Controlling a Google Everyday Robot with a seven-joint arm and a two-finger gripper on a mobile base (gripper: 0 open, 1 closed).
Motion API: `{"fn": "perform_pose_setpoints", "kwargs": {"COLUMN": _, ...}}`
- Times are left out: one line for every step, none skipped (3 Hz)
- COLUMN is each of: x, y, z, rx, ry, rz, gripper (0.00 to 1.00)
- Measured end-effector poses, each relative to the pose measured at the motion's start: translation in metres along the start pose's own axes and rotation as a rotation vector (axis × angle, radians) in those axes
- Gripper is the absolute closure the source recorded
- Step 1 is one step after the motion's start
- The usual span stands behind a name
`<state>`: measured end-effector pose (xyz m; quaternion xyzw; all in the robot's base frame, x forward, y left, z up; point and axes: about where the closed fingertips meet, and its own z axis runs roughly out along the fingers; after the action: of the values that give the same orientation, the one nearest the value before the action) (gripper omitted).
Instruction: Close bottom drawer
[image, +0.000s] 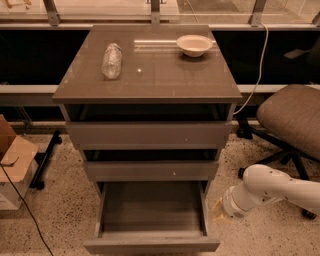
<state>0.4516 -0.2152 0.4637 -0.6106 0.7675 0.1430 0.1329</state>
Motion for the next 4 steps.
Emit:
{"fn": "perform_pose_setpoints", "kwargs": {"x": 0.007, "y": 0.006, "z": 0.018, "rx": -0.029, "ry": 0.002, "rz": 0.017, "gripper": 1.0}}
{"fn": "perform_pose_setpoints", "kwargs": {"x": 0.02, "y": 0.02, "z": 0.069, "rx": -0.057, "ry": -0.032, "rz": 0.07, "gripper": 1.0}}
{"fn": "perform_pose_setpoints", "kwargs": {"x": 0.02, "y": 0.02, "z": 0.069, "rx": -0.057, "ry": -0.032, "rz": 0.07, "gripper": 1.0}}
{"fn": "perform_pose_setpoints", "kwargs": {"x": 0.024, "y": 0.024, "z": 0.087, "rx": -0.073, "ry": -0.002, "rz": 0.063, "gripper": 1.0}}
